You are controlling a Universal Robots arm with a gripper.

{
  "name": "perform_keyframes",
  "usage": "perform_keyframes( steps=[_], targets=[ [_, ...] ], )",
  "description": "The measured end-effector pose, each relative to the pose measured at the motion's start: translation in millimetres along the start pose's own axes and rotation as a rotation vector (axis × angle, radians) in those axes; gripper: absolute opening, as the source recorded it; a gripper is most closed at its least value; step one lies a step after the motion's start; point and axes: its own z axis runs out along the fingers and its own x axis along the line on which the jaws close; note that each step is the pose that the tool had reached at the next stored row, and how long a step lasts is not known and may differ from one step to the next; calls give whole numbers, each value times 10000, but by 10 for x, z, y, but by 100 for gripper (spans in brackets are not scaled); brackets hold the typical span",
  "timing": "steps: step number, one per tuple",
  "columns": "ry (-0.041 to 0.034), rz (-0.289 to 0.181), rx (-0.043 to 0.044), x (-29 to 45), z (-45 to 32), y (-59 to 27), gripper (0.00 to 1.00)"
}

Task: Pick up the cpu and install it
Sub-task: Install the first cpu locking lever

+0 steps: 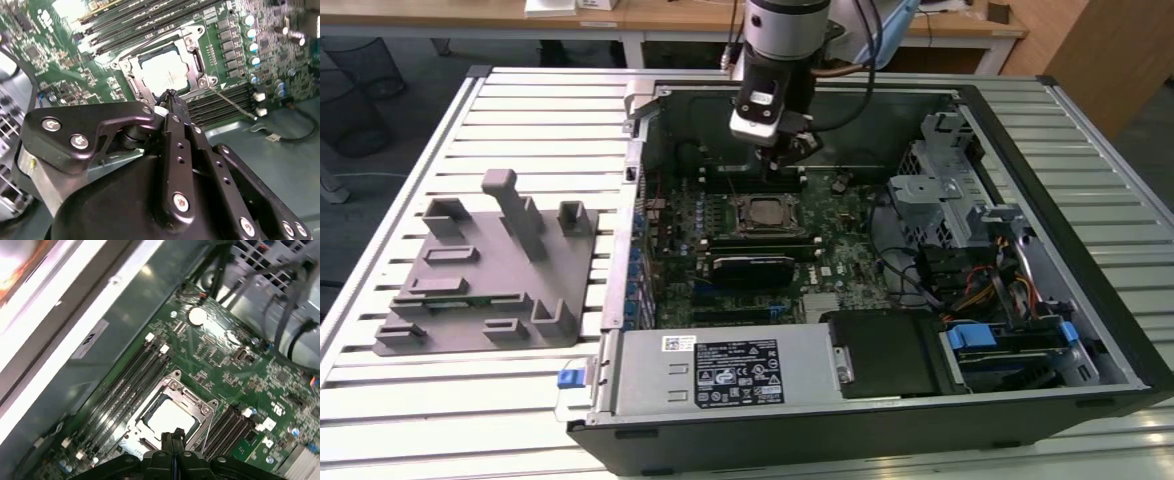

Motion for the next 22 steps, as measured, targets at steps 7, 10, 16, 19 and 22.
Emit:
perform_keyframes(
  steps=[7,10,16,19,22],
  targets=[
    [29,-1281,0,0,2,0,11],
    [40,-1824,1,0,3,0,11],
    [65,-2921,2,0,5,0,11],
    [77,-3471,3,0,5,0,11],
    [89,-4009,2,0,6,0,11]
  ],
)
